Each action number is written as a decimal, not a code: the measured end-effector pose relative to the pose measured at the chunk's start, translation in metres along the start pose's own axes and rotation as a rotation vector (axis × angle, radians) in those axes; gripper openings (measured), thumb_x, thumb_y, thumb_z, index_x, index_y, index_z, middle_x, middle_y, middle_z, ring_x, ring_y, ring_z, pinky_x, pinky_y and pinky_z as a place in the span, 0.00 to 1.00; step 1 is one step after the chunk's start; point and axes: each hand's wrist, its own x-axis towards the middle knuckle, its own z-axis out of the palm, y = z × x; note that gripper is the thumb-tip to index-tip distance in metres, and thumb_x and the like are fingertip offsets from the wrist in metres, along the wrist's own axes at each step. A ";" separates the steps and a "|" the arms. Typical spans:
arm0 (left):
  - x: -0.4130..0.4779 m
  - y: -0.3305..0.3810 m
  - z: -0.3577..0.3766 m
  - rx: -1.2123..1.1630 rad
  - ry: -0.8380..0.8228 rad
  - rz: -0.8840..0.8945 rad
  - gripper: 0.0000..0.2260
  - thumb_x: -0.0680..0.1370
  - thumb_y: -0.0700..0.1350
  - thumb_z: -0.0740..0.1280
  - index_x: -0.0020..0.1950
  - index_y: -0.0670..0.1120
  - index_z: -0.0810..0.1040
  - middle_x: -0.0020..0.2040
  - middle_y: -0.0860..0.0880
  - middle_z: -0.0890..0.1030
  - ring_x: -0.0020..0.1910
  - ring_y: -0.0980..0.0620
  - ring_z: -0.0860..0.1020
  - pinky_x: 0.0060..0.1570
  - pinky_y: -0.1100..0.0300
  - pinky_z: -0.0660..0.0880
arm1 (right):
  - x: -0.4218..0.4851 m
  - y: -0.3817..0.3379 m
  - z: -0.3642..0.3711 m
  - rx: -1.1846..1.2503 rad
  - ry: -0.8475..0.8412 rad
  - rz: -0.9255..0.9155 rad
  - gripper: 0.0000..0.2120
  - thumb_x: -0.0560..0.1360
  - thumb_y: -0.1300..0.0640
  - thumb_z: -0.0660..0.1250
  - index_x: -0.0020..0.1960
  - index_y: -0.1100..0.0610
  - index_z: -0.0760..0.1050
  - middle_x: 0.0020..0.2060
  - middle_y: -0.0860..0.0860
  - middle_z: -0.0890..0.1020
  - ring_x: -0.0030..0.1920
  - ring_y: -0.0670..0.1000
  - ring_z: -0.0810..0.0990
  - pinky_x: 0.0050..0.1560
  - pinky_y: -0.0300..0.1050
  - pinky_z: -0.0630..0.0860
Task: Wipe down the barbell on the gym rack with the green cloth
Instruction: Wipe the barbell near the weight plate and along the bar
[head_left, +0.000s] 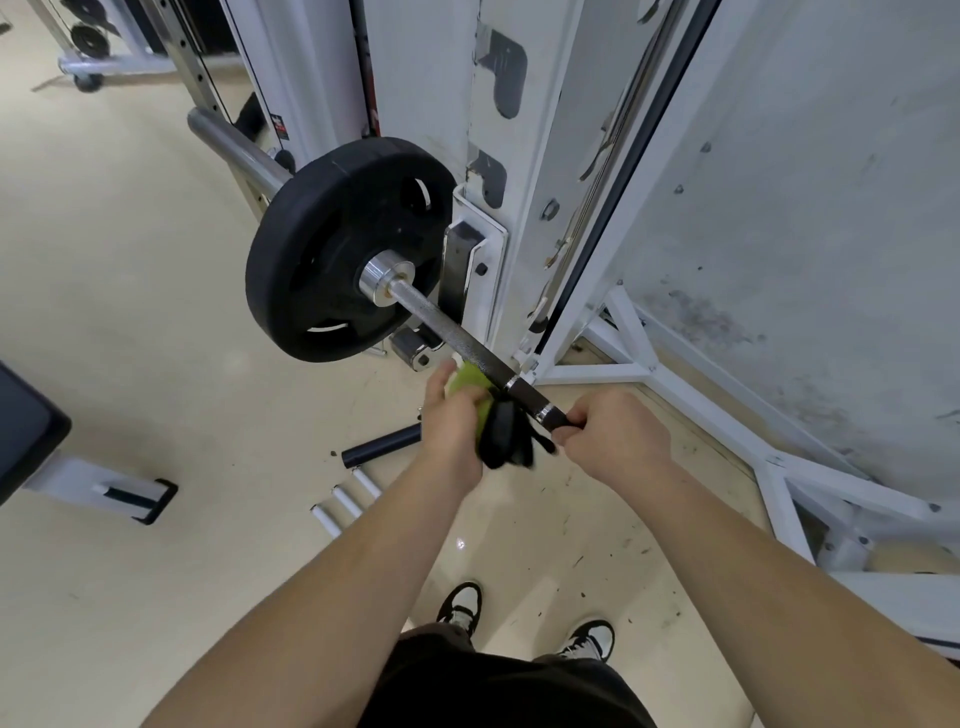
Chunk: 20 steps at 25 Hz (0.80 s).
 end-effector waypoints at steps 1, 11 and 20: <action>0.007 0.007 0.004 -0.081 0.030 0.024 0.20 0.81 0.37 0.62 0.71 0.52 0.74 0.56 0.42 0.82 0.49 0.44 0.84 0.48 0.49 0.84 | 0.000 0.000 0.001 -0.003 0.001 -0.004 0.06 0.74 0.48 0.71 0.43 0.48 0.84 0.35 0.49 0.84 0.38 0.52 0.83 0.34 0.41 0.73; -0.039 -0.015 0.003 0.135 0.025 0.006 0.11 0.78 0.37 0.62 0.54 0.51 0.79 0.50 0.43 0.85 0.51 0.42 0.83 0.57 0.46 0.79 | -0.003 0.003 0.000 0.041 -0.003 -0.022 0.07 0.75 0.48 0.72 0.40 0.49 0.82 0.34 0.48 0.83 0.38 0.52 0.82 0.37 0.44 0.75; 0.007 0.031 0.024 1.665 -0.080 1.174 0.21 0.72 0.44 0.68 0.66 0.53 0.81 0.65 0.49 0.80 0.60 0.41 0.74 0.63 0.47 0.70 | -0.026 0.039 -0.004 0.034 -0.040 -0.008 0.14 0.77 0.42 0.69 0.51 0.51 0.83 0.39 0.48 0.82 0.38 0.49 0.81 0.37 0.45 0.78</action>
